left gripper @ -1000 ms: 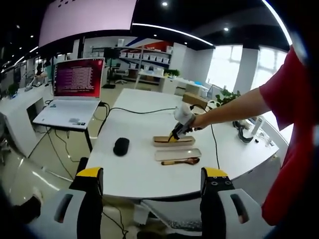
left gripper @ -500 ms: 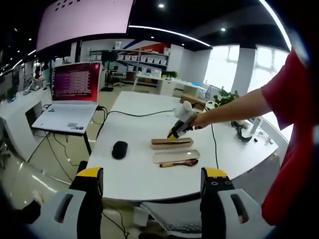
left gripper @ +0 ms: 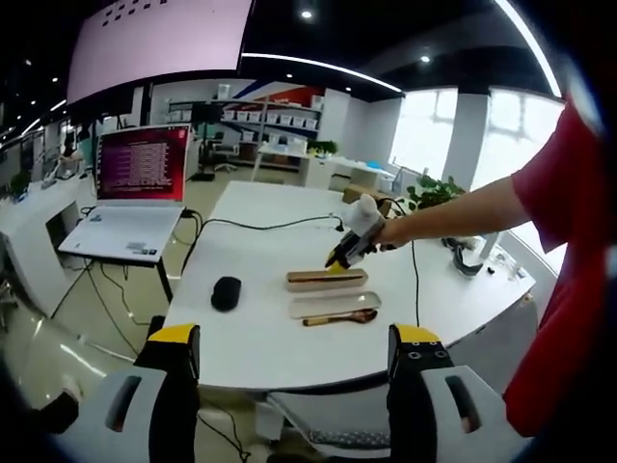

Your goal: Arrange the utensils inside the cutlery case until each visible utensil rests in its matching compartment.

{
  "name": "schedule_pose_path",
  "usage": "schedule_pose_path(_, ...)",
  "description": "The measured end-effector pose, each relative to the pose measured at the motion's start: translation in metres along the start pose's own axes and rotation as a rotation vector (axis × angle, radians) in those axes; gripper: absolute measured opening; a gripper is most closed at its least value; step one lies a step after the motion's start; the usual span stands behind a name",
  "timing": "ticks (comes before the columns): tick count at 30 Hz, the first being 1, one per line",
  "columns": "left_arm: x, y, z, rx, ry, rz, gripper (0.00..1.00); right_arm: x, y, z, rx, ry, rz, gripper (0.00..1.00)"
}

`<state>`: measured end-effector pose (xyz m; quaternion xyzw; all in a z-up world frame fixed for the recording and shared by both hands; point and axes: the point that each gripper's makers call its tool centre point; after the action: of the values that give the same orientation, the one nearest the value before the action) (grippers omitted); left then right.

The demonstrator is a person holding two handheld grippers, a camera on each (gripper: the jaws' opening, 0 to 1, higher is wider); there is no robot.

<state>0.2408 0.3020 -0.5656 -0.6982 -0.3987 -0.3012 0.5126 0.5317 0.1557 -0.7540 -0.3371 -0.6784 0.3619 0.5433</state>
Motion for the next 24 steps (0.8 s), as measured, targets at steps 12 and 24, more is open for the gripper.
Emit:
schedule_pose_path(12,-0.003,-0.008,-0.005,-0.002,0.009,-0.005,0.81,0.0,-0.004,0.03,0.016,-0.04,-0.007,0.1)
schedule_pose_path(24,-0.005,-0.016,-0.007,0.012,0.015,-0.01,0.81,0.0,0.0,0.061,0.052,-0.047,-0.011,0.09)
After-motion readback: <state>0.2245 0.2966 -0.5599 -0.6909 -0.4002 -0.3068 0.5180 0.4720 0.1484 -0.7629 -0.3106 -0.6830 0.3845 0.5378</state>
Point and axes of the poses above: the point that each gripper's makers call its tool centre point, and the gripper's own axes: y roughly forward along the fingers, z roughly to its left, x roughly out of its top, and after that the axes turned 10 degrees about -y, right-handed
